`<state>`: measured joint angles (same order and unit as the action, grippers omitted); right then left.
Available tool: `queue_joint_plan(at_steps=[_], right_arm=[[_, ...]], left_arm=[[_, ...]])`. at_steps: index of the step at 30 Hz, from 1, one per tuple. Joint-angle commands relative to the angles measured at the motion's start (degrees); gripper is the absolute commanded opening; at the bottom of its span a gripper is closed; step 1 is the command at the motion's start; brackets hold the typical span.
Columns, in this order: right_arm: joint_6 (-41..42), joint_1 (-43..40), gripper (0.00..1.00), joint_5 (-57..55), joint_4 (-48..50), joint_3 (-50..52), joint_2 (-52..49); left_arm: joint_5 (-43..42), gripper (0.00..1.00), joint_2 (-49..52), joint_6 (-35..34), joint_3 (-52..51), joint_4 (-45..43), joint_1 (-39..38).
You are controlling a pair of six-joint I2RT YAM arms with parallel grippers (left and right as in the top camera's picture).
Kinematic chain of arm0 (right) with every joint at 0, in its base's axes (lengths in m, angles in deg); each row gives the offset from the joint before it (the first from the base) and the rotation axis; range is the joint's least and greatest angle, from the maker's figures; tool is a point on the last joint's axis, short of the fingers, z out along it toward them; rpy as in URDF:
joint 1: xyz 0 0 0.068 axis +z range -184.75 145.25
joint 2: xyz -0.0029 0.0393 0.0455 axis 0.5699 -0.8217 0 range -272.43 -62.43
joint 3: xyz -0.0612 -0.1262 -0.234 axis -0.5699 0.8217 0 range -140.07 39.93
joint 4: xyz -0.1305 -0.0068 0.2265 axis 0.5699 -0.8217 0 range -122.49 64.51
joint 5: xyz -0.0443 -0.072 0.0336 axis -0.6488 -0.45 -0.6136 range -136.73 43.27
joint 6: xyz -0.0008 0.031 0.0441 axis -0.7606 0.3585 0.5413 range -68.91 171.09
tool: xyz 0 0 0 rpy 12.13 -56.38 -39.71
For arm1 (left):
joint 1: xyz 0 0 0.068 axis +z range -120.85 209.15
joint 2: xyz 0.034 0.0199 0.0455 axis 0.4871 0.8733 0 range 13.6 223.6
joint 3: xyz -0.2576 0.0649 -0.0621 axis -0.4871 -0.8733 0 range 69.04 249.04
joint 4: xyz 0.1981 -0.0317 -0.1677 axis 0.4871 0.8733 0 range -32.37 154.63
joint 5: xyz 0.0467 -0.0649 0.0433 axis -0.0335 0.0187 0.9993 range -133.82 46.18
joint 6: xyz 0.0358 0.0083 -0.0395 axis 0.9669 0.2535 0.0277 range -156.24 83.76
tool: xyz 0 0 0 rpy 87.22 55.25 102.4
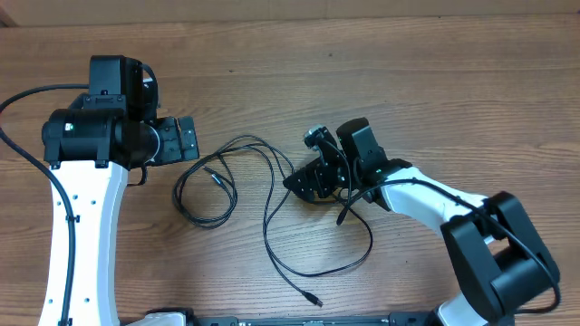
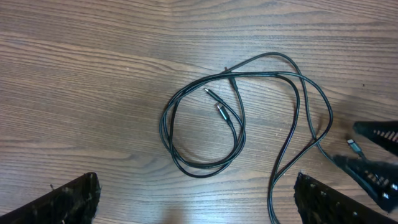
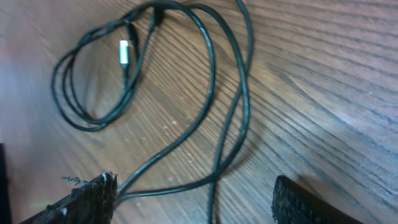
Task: Untangle cables
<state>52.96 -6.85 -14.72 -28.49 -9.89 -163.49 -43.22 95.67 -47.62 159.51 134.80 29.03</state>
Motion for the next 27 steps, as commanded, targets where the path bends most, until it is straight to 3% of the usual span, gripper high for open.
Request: queue_joint_plan(at_steps=[1, 21, 27], right_arm=[[0.37, 0.22, 0.78, -1.53, 2.86, -0.81, -2.45], [8.63, 3.04, 0.73, -9.29, 11.17, -0.81, -6.45], [8.83, 3.65, 0.66, -9.27, 11.15, -0.81, -6.45]], left_arm=[[-0.63, 0.99, -1.07, 1.09, 1.22, -0.02, 0.2], [-0.63, 1.0, -1.07, 1.09, 1.22, -0.02, 0.2], [-0.63, 1.0, -1.07, 1.09, 1.22, -0.02, 0.2]])
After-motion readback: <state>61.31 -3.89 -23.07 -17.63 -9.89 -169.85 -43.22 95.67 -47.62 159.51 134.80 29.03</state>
